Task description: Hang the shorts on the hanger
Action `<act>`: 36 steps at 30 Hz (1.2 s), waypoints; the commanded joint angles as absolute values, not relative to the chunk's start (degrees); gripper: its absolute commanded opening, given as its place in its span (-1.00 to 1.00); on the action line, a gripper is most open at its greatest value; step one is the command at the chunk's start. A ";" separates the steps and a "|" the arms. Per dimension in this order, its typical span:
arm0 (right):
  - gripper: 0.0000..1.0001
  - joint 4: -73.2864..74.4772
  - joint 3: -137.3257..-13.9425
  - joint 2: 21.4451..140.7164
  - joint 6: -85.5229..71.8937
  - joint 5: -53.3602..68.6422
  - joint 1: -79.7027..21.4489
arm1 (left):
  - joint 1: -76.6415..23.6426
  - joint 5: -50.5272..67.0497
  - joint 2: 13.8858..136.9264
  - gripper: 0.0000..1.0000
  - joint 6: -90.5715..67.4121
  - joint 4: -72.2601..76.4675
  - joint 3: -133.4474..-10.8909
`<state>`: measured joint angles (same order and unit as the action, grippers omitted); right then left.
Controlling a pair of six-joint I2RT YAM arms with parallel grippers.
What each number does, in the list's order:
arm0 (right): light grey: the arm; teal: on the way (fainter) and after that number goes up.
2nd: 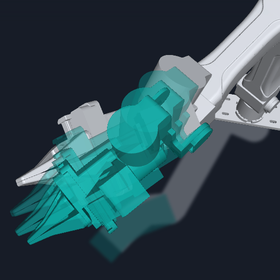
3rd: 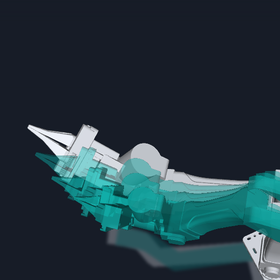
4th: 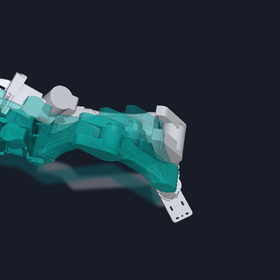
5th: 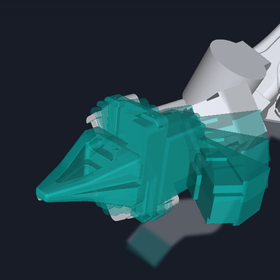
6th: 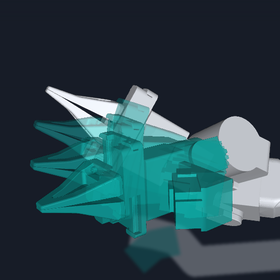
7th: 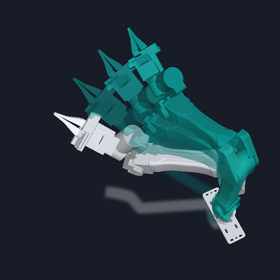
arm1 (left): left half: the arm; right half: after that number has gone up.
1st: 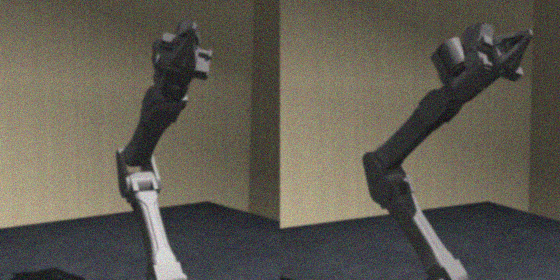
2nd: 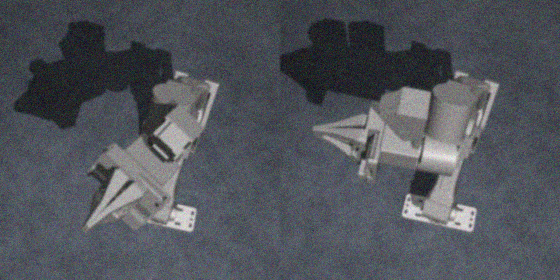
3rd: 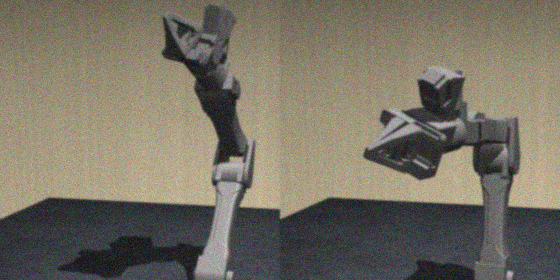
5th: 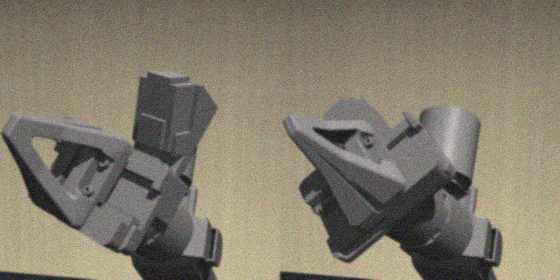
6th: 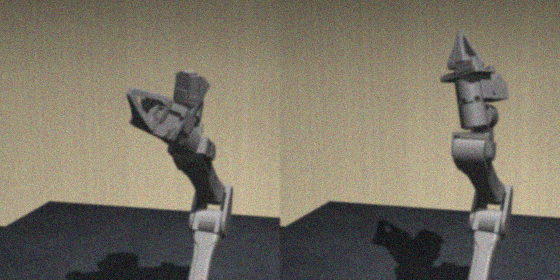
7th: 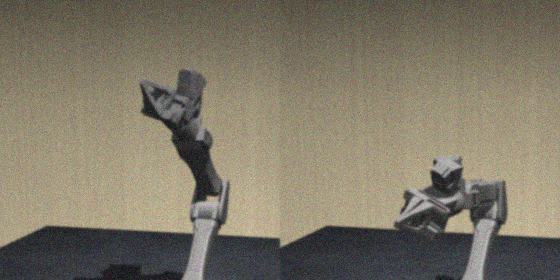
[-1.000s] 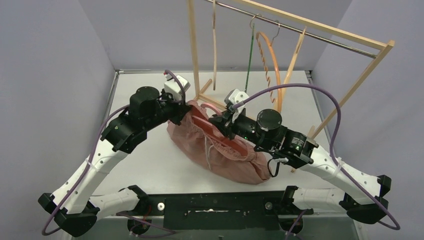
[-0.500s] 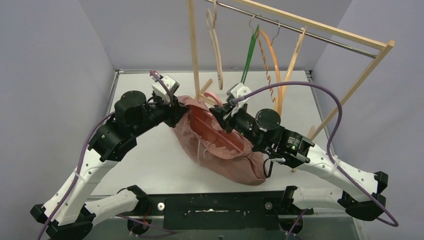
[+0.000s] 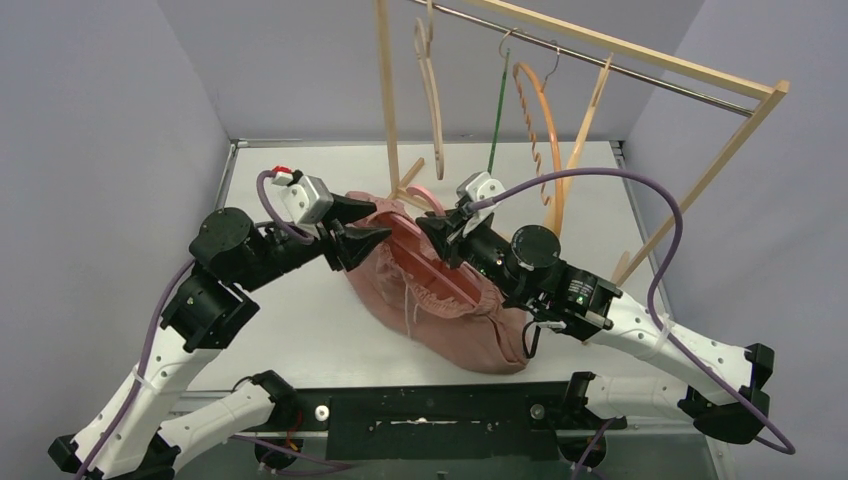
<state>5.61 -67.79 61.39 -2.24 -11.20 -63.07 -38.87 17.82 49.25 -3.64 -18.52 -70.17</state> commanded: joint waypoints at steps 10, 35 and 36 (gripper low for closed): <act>-1.00 -9.63 -68.35 61.92 -4.86 -9.89 -63.45 | -38.78 25.69 51.27 -0.04 6.64 -5.08 -65.50; -0.11 1.72 -70.77 61.96 -9.10 -13.68 -65.21 | -38.85 20.21 49.52 -1.00 9.82 6.07 -54.64; 0.00 4.46 -70.71 60.71 -9.67 -13.61 -65.21 | -38.92 20.14 49.22 -1.00 9.82 5.92 -54.40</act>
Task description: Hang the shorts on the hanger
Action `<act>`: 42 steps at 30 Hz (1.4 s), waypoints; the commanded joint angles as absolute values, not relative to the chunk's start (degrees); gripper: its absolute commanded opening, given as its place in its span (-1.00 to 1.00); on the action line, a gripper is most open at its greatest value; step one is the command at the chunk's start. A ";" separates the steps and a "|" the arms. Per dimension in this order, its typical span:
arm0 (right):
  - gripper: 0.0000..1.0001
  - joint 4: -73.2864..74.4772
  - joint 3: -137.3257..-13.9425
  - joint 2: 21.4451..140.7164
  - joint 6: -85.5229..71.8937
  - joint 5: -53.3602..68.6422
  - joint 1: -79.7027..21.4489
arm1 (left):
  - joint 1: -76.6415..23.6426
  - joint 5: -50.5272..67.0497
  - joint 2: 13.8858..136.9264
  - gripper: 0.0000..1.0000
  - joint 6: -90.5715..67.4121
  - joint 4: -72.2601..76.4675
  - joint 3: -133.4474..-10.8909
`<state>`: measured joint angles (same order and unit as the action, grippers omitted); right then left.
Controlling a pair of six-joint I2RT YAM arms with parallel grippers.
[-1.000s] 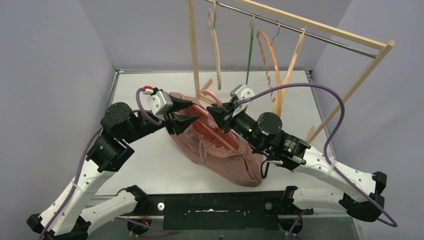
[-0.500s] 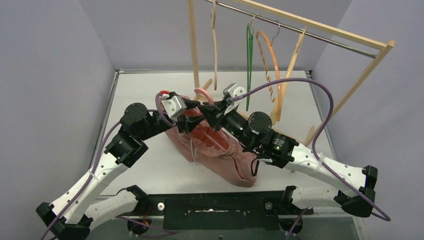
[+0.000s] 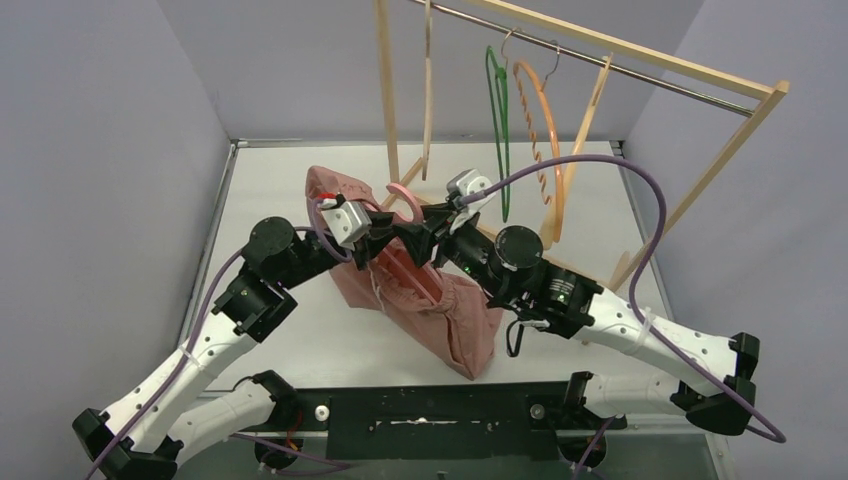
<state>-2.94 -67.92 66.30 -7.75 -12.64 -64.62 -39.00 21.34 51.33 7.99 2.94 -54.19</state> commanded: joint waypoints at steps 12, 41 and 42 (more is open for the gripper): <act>0.24 30.36 -75.87 58.05 -15.02 -13.27 -65.39 | -38.86 19.07 49.17 -1.00 6.24 8.99 -54.32; -0.71 35.68 -74.07 57.51 -12.33 -7.26 -65.69 | -38.76 12.05 50.05 -1.00 -4.90 17.95 -54.05; -0.86 35.23 -73.70 56.72 -12.65 -7.44 -65.66 | -38.76 11.97 50.07 -1.00 -5.49 18.34 -53.79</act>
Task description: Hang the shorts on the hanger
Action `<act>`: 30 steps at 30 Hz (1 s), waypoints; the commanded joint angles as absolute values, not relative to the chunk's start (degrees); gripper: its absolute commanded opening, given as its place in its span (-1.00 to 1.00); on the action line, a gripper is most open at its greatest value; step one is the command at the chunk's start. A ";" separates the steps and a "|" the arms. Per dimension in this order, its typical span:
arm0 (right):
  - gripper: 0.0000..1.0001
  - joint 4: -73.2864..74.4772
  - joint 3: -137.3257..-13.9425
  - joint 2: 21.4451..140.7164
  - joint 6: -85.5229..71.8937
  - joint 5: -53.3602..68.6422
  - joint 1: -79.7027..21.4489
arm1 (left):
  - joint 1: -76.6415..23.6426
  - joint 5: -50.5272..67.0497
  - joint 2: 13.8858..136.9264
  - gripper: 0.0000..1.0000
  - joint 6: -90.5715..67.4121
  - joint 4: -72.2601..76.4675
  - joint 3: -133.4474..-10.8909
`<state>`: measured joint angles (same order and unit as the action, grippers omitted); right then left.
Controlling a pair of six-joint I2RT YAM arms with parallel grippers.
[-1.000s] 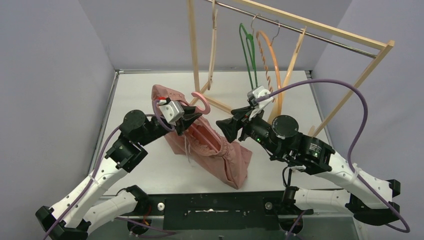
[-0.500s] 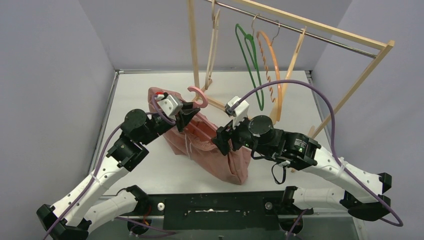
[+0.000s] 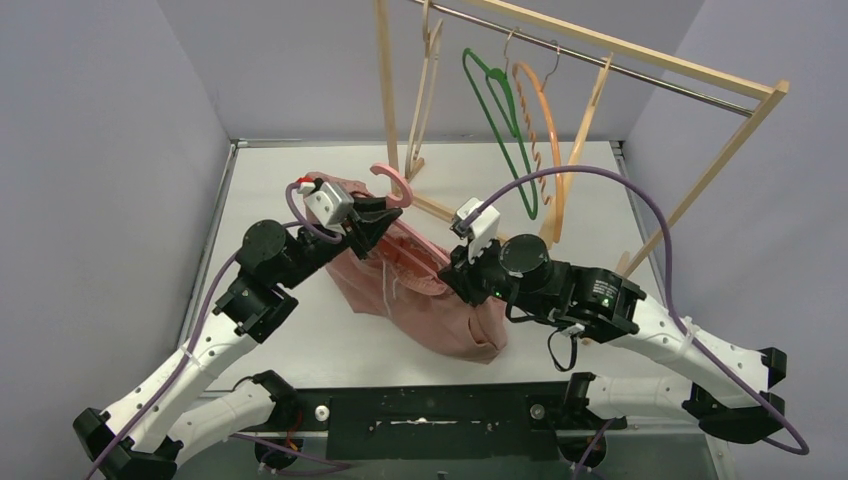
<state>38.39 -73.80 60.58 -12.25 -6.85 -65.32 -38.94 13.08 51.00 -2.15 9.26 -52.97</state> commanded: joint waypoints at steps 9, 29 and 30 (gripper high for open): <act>-1.00 40.77 -75.06 54.23 -18.39 -13.44 -65.75 | -38.81 9.50 50.96 -0.19 -10.27 17.94 -55.15; -1.00 64.77 -91.36 53.50 -26.26 -28.26 -65.83 | -38.73 -5.12 51.26 0.06 -6.49 4.78 -57.27; -1.00 64.59 -92.22 54.14 -26.53 -29.83 -65.79 | -38.73 -5.47 51.18 0.06 -6.00 4.33 -56.78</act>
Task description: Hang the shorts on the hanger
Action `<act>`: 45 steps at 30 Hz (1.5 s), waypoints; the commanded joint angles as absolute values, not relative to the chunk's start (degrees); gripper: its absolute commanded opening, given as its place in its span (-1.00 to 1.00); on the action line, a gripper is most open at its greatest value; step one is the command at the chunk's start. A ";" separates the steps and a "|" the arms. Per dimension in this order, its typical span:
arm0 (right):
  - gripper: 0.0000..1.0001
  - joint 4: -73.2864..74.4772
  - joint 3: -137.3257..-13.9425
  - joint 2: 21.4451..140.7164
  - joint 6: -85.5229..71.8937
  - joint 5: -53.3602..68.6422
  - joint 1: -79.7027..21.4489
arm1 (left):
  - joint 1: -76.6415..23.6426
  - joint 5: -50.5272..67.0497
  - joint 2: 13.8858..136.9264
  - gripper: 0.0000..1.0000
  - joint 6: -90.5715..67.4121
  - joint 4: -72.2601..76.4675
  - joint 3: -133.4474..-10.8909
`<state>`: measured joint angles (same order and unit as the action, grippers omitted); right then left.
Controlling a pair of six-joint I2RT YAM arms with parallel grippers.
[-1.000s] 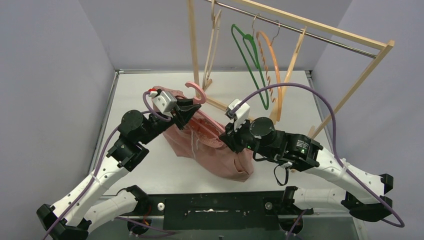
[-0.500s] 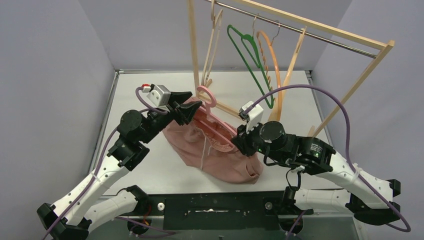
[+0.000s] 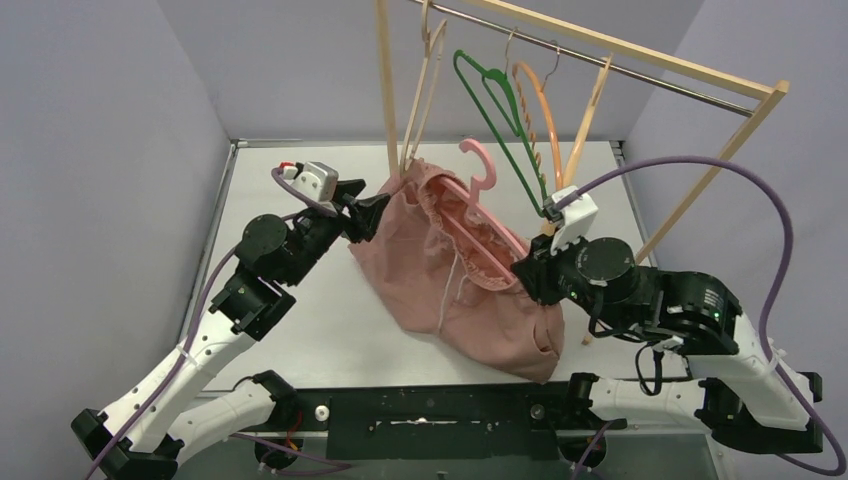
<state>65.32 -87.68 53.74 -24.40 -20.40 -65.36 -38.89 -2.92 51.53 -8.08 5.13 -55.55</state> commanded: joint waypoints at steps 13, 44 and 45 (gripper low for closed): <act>-1.00 35.87 -89.98 63.75 -18.35 -45.05 -65.85 | -38.72 -9.19 46.72 0.67 0.83 -1.05 -48.83; -1.00 -53.67 -78.15 91.32 38.16 -60.04 -57.00 | -38.59 -11.69 33.26 0.70 11.04 3.95 -29.80; -1.00 -54.63 -78.49 91.98 39.04 -59.66 -56.92 | -38.58 -11.59 32.96 0.70 11.07 4.22 -29.50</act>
